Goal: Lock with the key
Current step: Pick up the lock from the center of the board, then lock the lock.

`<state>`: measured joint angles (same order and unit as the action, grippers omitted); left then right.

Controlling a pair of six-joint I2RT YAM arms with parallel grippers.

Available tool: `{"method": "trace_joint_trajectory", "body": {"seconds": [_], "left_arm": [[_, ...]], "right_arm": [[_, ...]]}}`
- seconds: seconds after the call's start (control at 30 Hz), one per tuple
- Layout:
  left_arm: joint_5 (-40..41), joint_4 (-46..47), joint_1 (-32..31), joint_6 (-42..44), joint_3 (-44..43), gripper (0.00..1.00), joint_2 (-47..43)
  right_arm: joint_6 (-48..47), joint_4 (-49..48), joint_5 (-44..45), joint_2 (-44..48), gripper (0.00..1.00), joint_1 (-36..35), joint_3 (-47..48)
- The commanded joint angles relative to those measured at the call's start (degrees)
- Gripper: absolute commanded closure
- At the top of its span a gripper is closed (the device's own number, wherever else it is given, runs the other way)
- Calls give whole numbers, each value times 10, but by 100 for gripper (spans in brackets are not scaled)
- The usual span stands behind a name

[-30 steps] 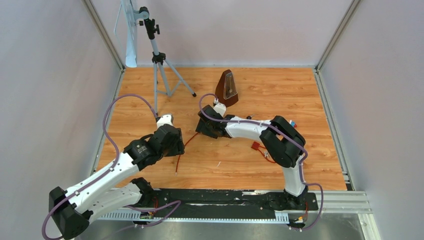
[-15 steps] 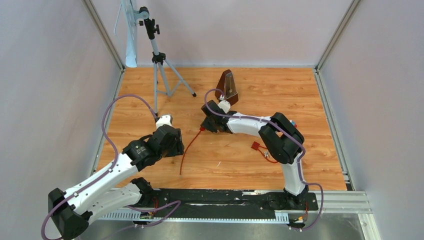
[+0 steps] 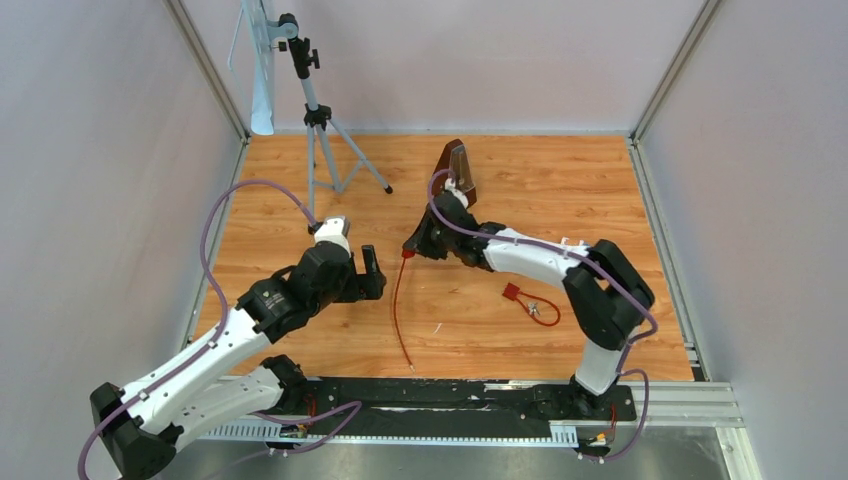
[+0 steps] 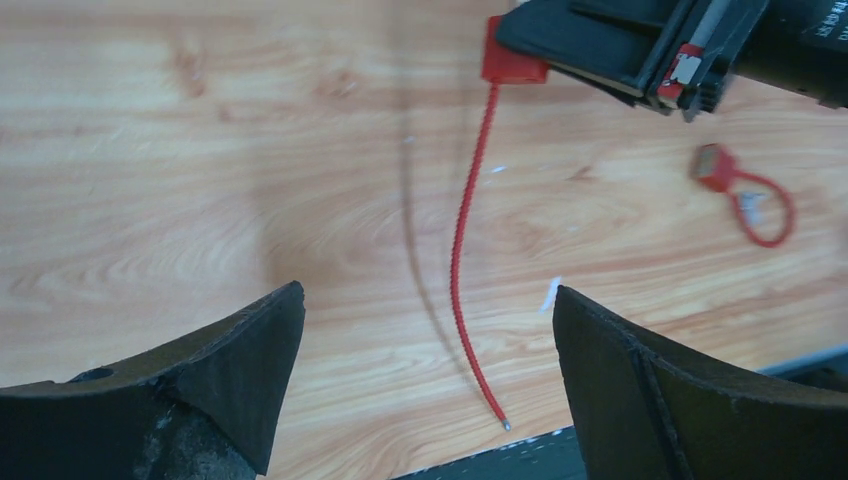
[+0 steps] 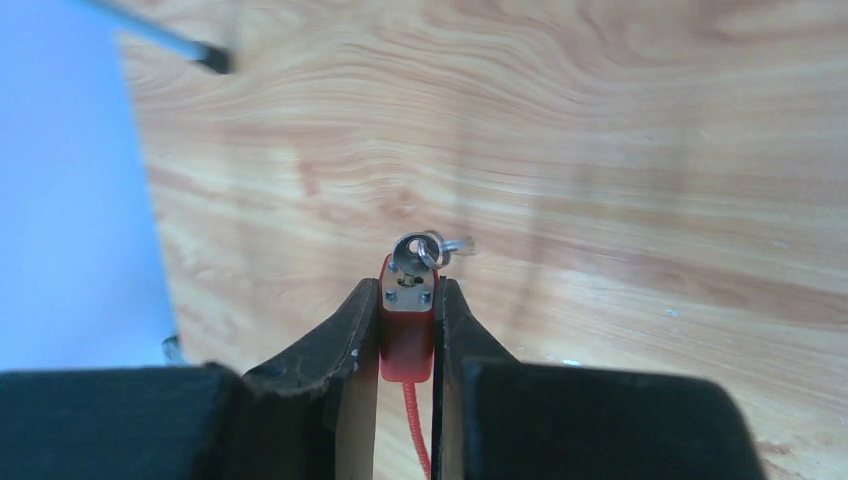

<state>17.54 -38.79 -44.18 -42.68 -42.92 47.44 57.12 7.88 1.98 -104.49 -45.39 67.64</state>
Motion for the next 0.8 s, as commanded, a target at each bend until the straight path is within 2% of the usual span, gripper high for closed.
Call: {"method": "trace_joint_trajectory", "body": {"seconds": [0.0, 0.23, 0.37, 0.53, 0.6, 0.77], "left_arm": [[-51, 119, -2, 61, -34, 0, -34], [-127, 223, -2, 95, -69, 0, -42], [-239, 295, -2, 93, -85, 1, -36], [-281, 318, -2, 62, -113, 4, -13], [-294, 320, -2, 48, -122, 8, -4], [-334, 352, -2, 10, -125, 25, 4]], "right_arm": [[-96, -103, -87, 110, 100, 16, -12], [-132, -141, -194, 243, 100, 36, -52], [-119, -163, -252, 301, 100, 37, -70], [-93, -215, -317, 357, 100, 37, -95], [-87, -242, -343, 371, 100, 37, -106], [-69, -284, -382, 391, 100, 37, -123]]}}
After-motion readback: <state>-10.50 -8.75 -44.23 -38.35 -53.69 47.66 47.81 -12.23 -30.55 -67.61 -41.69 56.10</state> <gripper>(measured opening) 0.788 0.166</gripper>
